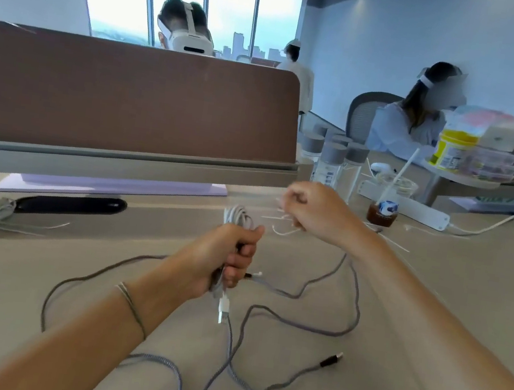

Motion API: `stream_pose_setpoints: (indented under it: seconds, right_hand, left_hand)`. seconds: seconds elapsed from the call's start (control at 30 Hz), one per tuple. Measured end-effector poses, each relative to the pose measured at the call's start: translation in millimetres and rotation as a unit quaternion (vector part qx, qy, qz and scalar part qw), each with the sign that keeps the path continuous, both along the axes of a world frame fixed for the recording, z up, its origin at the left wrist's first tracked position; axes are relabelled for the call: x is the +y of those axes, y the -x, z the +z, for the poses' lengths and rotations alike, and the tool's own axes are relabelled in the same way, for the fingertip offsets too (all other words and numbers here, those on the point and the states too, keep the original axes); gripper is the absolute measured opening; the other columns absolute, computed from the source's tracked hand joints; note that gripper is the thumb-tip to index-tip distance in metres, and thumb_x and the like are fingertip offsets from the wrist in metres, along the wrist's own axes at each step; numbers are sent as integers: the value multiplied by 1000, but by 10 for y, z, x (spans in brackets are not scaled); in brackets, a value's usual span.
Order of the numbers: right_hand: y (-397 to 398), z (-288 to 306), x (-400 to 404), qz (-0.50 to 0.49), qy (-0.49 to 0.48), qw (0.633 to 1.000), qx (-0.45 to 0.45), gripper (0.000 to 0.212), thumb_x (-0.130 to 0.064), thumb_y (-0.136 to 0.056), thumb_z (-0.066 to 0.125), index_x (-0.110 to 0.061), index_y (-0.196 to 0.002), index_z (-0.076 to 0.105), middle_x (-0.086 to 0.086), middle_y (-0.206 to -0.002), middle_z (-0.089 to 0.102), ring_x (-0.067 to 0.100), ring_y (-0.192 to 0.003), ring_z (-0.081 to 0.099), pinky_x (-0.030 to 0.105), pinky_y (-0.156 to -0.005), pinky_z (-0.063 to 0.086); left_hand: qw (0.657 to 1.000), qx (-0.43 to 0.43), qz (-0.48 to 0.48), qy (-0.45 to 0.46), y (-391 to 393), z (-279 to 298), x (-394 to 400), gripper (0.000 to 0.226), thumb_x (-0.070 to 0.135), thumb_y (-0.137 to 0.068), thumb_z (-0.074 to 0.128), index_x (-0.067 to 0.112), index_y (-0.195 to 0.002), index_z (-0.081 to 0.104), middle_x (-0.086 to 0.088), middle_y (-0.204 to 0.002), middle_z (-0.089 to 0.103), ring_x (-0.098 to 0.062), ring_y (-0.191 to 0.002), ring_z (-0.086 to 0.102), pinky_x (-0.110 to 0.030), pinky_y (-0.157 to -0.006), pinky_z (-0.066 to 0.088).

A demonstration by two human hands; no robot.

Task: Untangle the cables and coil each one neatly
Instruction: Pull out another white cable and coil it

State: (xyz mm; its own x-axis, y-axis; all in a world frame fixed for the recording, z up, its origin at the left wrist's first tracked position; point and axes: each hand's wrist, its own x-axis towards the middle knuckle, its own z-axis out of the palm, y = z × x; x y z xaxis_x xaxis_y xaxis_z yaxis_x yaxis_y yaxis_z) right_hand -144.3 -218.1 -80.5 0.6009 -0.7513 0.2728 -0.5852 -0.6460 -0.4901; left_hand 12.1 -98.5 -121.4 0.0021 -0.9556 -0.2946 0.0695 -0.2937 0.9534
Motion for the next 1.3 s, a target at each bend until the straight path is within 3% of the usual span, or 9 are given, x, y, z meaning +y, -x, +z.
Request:
stream_pose_setpoints:
  seconds: [0.13,0.27,0.4,0.5,0.7,0.9,1.0,1.13,1.3]
  right_hand:
    - [-94,-404,-682,-107,9,990,88,28,-9,-91,57,-24,-97,80,-4,-106,76,19,-98,69,35,-88,54]
    - [-322,-648,-1060,-124,23,978,167,44,-2,-87,53,-20,-122,73,7,-127,69,31,-116,64,38,-97,52]
    - [-481,-832,-1216,-117,48,966,226,31,-9,-81,59,-10,-108,73,16,-108,73,38,-104,67,42,-86,57]
    - [-505,-931,-1185,-106,95,967,212,20,-13,-81,61,-5,-94,74,18,-94,73,39,-91,68,38,-74,55]
    - [-480,-1019,-980,-46,184,959,209,13,-13,-89,62,-7,-79,67,11,-86,68,31,-81,65,36,-65,45]
    - [-492,-1080,-667,9,227,958,175,12,-5,-91,56,-14,-84,60,2,-87,59,20,-83,53,32,-74,43]
    - [-497,-964,-512,8,222,970,98,17,-5,-95,54,-19,-86,49,-3,-85,56,20,-80,47,36,-74,43]
    - [-544,-692,-83,64,217,974,25,12,-6,-97,48,-16,-90,51,-2,-75,60,22,-73,50,38,-72,42]
    - [-624,-584,335,116,259,959,2,14,-1,-92,64,-14,-93,58,0,-87,67,20,-82,51,32,-74,40]
  left_hand:
    - [997,66,18,-45,-228,-145,-239,55,40,-102,46,22,-52,31,5,-45,22,-11,-37,23,-24,-41,20]
    - [994,82,38,-59,-319,-221,-402,51,36,-102,47,20,-55,33,4,-46,24,-12,-38,27,-24,-40,23]
    - [991,93,59,-75,-392,-291,-505,50,34,-101,51,20,-56,34,3,-46,26,-13,-37,30,-22,-38,27]
    - [991,90,60,-80,-440,-317,-548,50,33,-100,53,20,-56,35,3,-46,28,-12,-37,31,-23,-37,29]
    - [992,78,52,-81,-479,-374,-550,47,33,-99,55,19,-58,36,3,-47,31,-13,-41,34,-22,-40,32]
    - [994,61,55,-70,-474,-328,-407,41,34,-99,55,17,-64,43,4,-47,31,-12,-41,35,-23,-41,33]
    - [997,31,60,-50,-490,-257,-310,32,36,-99,55,10,-82,61,4,-48,30,-12,-41,36,-23,-43,31]
    - [996,19,82,-23,-506,-159,-153,36,38,-100,54,7,-98,73,3,-50,28,-11,-41,36,-23,-43,32]
    - [994,19,103,-9,-505,-92,80,37,38,-99,57,4,-101,72,3,-50,28,-13,-41,35,-24,-42,31]
